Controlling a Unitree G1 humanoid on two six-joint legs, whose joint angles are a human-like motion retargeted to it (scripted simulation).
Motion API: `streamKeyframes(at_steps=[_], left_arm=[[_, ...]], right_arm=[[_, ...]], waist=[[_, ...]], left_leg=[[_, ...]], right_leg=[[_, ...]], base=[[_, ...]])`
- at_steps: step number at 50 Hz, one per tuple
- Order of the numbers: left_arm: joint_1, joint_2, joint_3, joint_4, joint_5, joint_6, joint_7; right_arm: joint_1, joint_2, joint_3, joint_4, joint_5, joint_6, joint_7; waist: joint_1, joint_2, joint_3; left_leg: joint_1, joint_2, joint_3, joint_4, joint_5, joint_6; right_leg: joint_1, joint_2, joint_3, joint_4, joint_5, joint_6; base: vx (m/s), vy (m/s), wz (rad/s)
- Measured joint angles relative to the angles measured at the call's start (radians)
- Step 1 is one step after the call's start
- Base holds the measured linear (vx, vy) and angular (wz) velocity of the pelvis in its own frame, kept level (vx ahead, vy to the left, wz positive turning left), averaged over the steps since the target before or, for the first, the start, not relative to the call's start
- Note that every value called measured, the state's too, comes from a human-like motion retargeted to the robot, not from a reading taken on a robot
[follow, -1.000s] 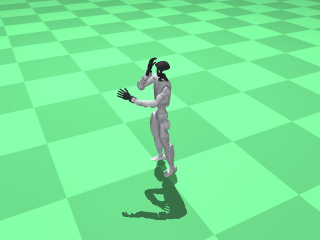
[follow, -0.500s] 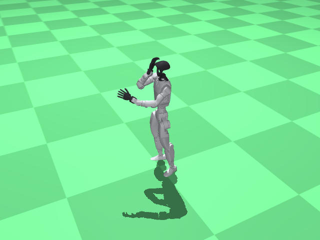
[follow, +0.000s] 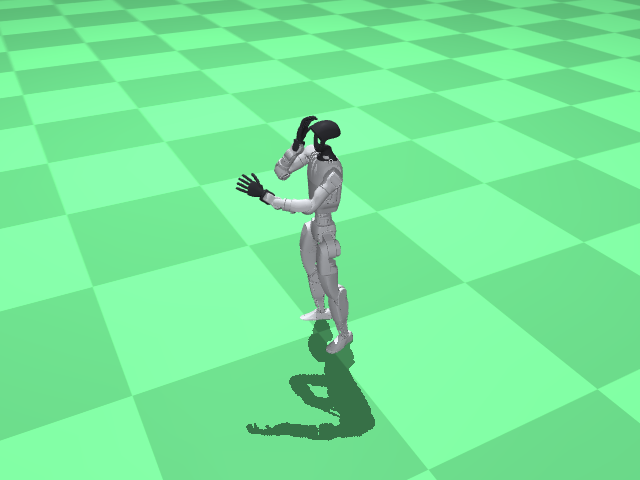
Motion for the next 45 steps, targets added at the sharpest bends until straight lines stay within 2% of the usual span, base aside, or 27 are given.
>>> streamKeyframes(at_steps=[3,5,11,13,15,19,23,26,28,30,34,37,40,45], left_arm=[[-0.004,0.000,0.005,-0.006,0.007,-0.021,0.017],[-0.009,-0.003,0.005,-0.010,0.022,-0.021,0.032],[-0.017,-0.021,0.007,-0.013,0.043,0.058,0.041],[-0.020,-0.022,0.007,-0.017,0.045,0.068,0.047],[-0.017,-0.019,0.010,-0.030,0.037,0.058,0.056],[-0.004,-0.010,0.013,-0.043,0.010,0.030,0.033],[-0.012,-0.002,-0.001,-0.029,0.013,-0.004,0.015],[-0.010,-0.004,0.001,-0.034,0.015,-0.024,0.023],[-0.011,-0.005,0.006,-0.040,0.021,-0.026,0.027],[-0.015,-0.009,0.008,-0.046,0.026,-0.013,0.027],[-0.026,-0.022,0.001,-0.048,0.019,0.045,0.028],[-0.038,-0.029,0.000,-0.049,0.020,0.076,0.040],[-0.032,-0.027,0.010,-0.070,0.021,0.060,0.042],[-0.013,-0.017,0.014,-0.080,-0.007,0.030,0.001]], right_arm=[[0.016,-0.004,-0.021,-0.035,-0.070,-0.012,-0.059],[0.079,-0.028,0.003,0.042,-0.103,0.011,-0.085],[0.215,-0.075,0.195,0.646,0.043,0.210,0.097],[0.231,-0.069,0.224,0.726,0.067,0.229,0.113],[0.251,-0.054,0.217,0.656,0.115,0.185,0.096],[0.200,-0.024,0.127,0.313,0.164,0.072,0.099],[0.061,-0.009,0.033,0.001,0.001,-0.005,-0.014],[0.017,0.001,-0.008,-0.122,-0.089,-0.031,-0.080],[0.045,-0.009,-0.014,-0.099,-0.111,-0.015,-0.093],[0.106,-0.033,0.013,0.028,-0.064,0.017,-0.058],[0.191,-0.077,0.148,0.494,0.153,0.148,0.089],[0.194,-0.089,0.213,0.763,0.201,0.223,0.125],[0.213,-0.085,0.192,0.678,0.224,0.165,0.119],[0.110,-0.045,0.053,0.220,0.212,0.043,0.123]], waist=[[0.004,-0.004,0.000],[0.007,-0.004,0.005],[0.008,0.008,0.019],[0.008,0.012,0.024],[0.008,0.015,0.028],[0.007,0.014,0.029],[0.012,0.007,0.020],[0.016,0.005,0.012],[0.017,0.005,0.013],[0.017,0.007,0.019],[0.016,0.017,0.026],[0.017,0.025,0.032],[0.015,0.029,0.033],[0.007,0.029,0.023]], left_leg=[[-0.001,0.001,0.002,0.001,0.000,-0.003],[0.002,0.002,0.003,0.001,0.000,-0.006],[0.016,0.004,0.009,0.001,-0.003,-0.012],[0.016,0.006,0.011,0.001,-0.002,-0.014],[0.014,0.005,0.011,0.000,-0.002,-0.015],[0.006,0.001,0.006,-0.002,0.002,-0.008],[-0.006,-0.001,0.003,-0.003,0.006,-0.003],[-0.011,0.000,0.003,-0.002,0.006,-0.003],[-0.010,0.000,0.003,-0.001,0.006,-0.004],[-0.005,-0.001,0.003,0.000,0.004,-0.006],[0.007,0.000,0.006,0.001,0.000,-0.012],[0.011,0.003,0.008,0.001,-0.001,-0.017],[0.009,0.003,0.006,0.001,-0.001,-0.019],[0.001,-0.003,-0.004,-0.001,0.001,-0.009]], right_leg=[[-0.001,0.002,0.001,-0.002,0.001,0.000],[0.001,0.003,0.002,-0.002,0.001,0.000],[0.011,0.004,0.007,0.002,0.003,-0.005],[0.011,0.006,0.007,0.002,0.004,-0.006],[0.009,0.006,0.007,0.001,0.005,-0.003],[0.004,0.003,0.004,-0.004,0.007,0.000],[-0.005,0.002,0.002,-0.007,0.007,0.000],[-0.009,0.002,0.003,-0.009,0.007,0.000],[-0.009,0.002,0.003,-0.008,0.007,0.000],[-0.005,0.001,0.003,-0.005,0.006,0.000],[0.004,0.000,0.005,0.001,0.005,-0.004],[0.007,0.003,0.006,0.003,0.005,-0.008],[0.007,0.002,0.003,0.002,0.005,-0.004],[0.005,-0.004,-0.005,-0.003,0.003,-0.002]], base=[[0.00,0.00,0.00],[0.00,0.00,0.00],[0.00,0.00,0.00],[0.00,0.00,0.00],[0.00,0.00,0.00],[0.00,0.00,0.00],[0.00,0.00,0.00],[0.00,0.00,0.00],[0.00,0.00,0.00],[0.00,0.00,0.00],[0.00,0.00,0.00],[0.00,0.00,0.00],[0.00,0.00,0.00],[0.00,0.00,0.00]])
